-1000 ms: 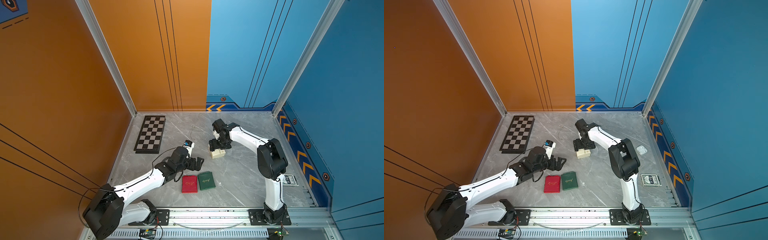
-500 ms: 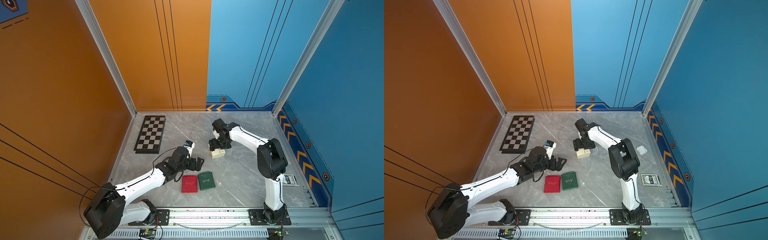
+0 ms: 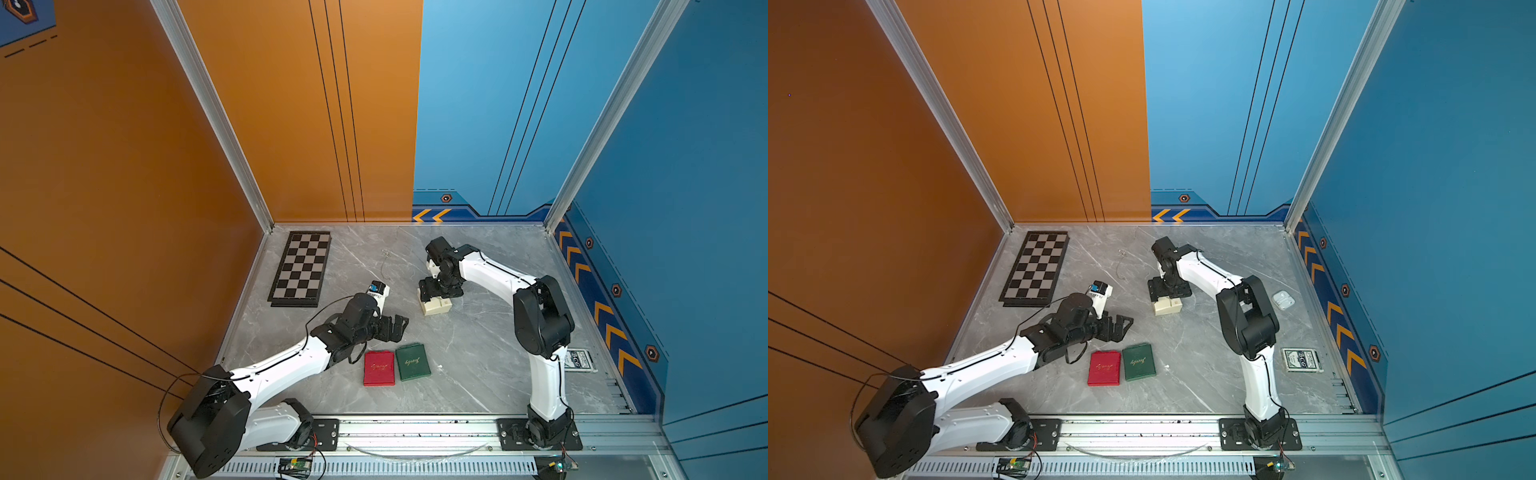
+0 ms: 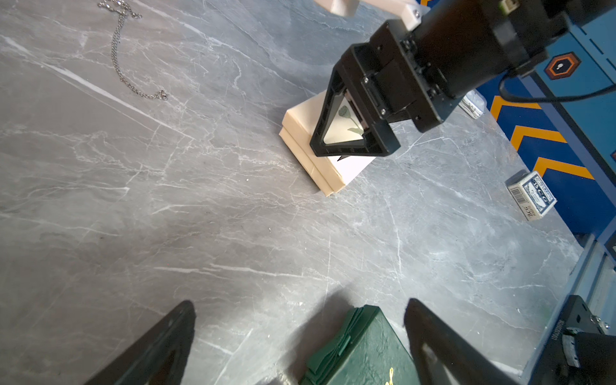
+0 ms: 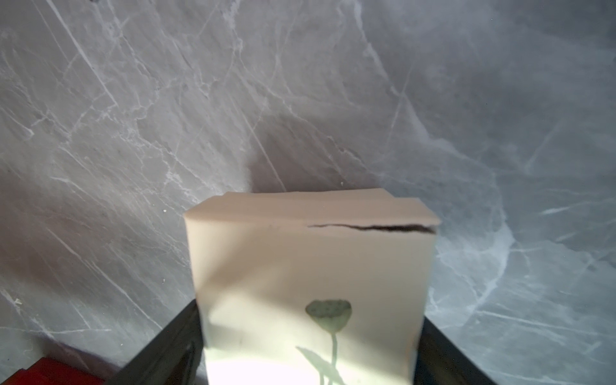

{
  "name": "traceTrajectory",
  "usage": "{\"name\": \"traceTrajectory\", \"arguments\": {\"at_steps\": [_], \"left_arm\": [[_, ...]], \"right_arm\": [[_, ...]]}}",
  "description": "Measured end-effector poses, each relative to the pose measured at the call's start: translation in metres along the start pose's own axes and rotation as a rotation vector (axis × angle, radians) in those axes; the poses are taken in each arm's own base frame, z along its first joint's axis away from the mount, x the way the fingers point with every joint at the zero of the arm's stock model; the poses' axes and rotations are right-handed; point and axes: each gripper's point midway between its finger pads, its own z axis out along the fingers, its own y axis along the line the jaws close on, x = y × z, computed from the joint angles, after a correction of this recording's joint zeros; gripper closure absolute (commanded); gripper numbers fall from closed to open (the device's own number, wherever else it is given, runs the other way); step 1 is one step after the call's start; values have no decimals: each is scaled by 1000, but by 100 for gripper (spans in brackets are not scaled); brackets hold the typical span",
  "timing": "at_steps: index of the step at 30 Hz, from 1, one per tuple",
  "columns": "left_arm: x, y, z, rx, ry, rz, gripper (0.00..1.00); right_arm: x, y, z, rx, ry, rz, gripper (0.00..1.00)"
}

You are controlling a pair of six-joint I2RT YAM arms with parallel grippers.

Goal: Take the necklace out of the lift-off lid jewelry box
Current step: Close the lid on the jewelry box.

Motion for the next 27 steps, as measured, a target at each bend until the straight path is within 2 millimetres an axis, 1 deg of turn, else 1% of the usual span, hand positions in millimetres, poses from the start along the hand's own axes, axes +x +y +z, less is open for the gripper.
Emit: {"name": "traceTrajectory", "arguments": {"at_steps": [8, 17, 27], "left_arm": [[0, 0, 0, 1, 1, 0, 1], [0, -1, 0, 4, 2, 0, 1], [1, -2, 0, 10, 5, -3, 1]], "right_arm": [[-2, -1, 0, -27, 5, -6, 14], [-2, 0, 0, -30, 5, -8, 8], [-4, 3, -1, -44, -4, -10, 5]]}}
